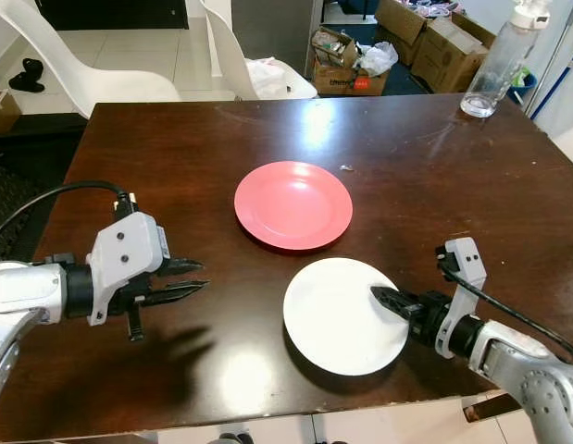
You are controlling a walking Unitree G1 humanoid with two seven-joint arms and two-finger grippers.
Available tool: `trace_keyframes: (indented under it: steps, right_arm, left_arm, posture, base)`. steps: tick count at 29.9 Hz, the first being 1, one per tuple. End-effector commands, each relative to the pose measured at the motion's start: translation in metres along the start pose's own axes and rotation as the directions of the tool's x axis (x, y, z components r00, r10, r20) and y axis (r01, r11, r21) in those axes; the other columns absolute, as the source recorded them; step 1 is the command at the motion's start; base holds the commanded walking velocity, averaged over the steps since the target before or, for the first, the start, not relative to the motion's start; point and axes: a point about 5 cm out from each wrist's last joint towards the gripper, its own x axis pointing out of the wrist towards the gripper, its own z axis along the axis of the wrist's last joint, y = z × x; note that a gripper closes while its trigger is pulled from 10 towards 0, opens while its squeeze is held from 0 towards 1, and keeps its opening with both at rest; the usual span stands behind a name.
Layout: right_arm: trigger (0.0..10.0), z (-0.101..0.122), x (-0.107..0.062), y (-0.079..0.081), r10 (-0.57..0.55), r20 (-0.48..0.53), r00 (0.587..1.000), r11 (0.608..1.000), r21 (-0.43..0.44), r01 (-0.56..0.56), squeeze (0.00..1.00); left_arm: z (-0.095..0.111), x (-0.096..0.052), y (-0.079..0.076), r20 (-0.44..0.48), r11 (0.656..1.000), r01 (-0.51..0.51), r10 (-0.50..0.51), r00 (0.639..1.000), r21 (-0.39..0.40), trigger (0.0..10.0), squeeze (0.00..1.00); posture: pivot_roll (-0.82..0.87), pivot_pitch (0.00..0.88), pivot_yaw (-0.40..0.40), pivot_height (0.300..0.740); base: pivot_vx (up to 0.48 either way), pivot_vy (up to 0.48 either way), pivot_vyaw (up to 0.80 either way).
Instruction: Setting the table
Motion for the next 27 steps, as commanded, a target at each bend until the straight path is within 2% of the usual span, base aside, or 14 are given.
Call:
trace_keyframes:
  steps: [1,2,6,7,8,17,20,23,25,26,27]
  right_arm:
    - [10.0,-0.001,0.000,-0.001,-0.008,0.004,1.000,1.000,0.009,0.008,0.20]
    - [10.0,-0.001,0.001,-0.001,-0.004,0.005,1.000,1.000,0.005,0.004,1.00]
    - [10.0,0.000,0.000,0.000,0.004,0.019,1.000,1.000,-0.006,-0.003,1.00]
    - [10.0,0.003,0.000,-0.001,-0.004,0.036,0.999,1.000,-0.016,0.005,0.72]
    - [10.0,0.005,-0.002,-0.001,-0.008,0.051,0.999,1.000,-0.019,0.009,0.00]
    - [10.0,0.013,-0.015,0.005,0.031,0.090,0.995,0.999,-0.014,-0.030,0.00]
    - [10.0,0.014,-0.032,0.014,0.042,0.086,0.995,0.999,-0.017,-0.041,0.00]
    - [10.0,0.013,-0.041,0.018,0.025,0.081,0.996,0.999,-0.040,-0.022,0.00]
    - [10.0,0.026,-0.048,0.022,-0.024,0.155,0.988,0.990,-0.136,0.046,0.00]
    - [10.0,0.026,-0.048,0.022,-0.024,0.155,0.988,0.990,-0.136,0.046,0.00]
    - [10.0,0.040,-0.049,0.025,-0.059,0.242,0.968,0.975,-0.196,0.108,0.00]
  left_arm:
    - [-0.001,0.001,-0.005,-0.003,1.000,0.021,-0.021,1.000,-0.005,10.0,0.00]
    - [-0.001,0.001,-0.005,-0.004,1.000,0.021,-0.021,1.000,-0.005,10.0,0.00]
    - [-0.001,0.000,-0.005,-0.006,1.000,0.020,-0.020,1.000,-0.006,10.0,0.00]
    - [-0.001,0.001,-0.005,-0.006,1.000,0.021,-0.021,1.000,-0.007,10.0,0.00]
    - [-0.001,0.001,-0.006,-0.004,1.000,0.023,-0.023,1.000,-0.008,10.0,0.00]
    - [-0.001,0.002,-0.006,-0.001,1.000,0.030,-0.030,1.000,-0.009,10.0,0.00]
    - [-0.001,0.002,-0.006,0.001,0.999,0.032,-0.032,0.999,-0.011,10.0,0.00]
    - [-0.001,0.003,-0.006,0.003,0.999,0.032,-0.032,0.999,-0.012,10.0,0.00]
    - [0.000,0.006,-0.004,0.019,1.000,0.008,-0.007,1.000,-0.020,10.0,0.00]
    - [0.000,0.006,-0.004,0.019,1.000,0.008,-0.007,1.000,-0.020,10.0,0.00]
    - [0.001,0.009,-0.002,0.038,0.999,-0.028,0.029,0.999,-0.031,10.0,0.00]
  posture:
    - [-0.01,0.083,0.051,0.740]
    - [-0.01,0.083,0.051,0.740]
    - [-0.01,0.085,0.053,0.740]
    - [-0.01,0.086,0.054,0.740]
    - [-0.01,0.087,0.056,0.740]
    - [-0.01,0.089,0.057,0.740]
    - [-0.02,0.095,0.052,0.740]
    - [-0.02,0.095,0.052,0.740]
    - [-0.03,0.099,0.055,0.740]
    - [-0.03,0.099,0.055,0.740]
    - [-0.04,0.098,0.061,0.740]
  base:
    - [0.000,0.000,0.00]
    - [0.000,0.000,0.00]
    - [0.000,0.000,0.00]
    - [0.000,0.000,0.00]
    - [0.000,0.000,0.00]
    - [0.000,0.000,0.00]
    - [0.000,0.000,0.00]
    - [0.000,0.000,0.00]
    - [0.000,0.000,0.00]
    - [0.000,0.000,0.00]
    - [0.000,0.000,0.00]
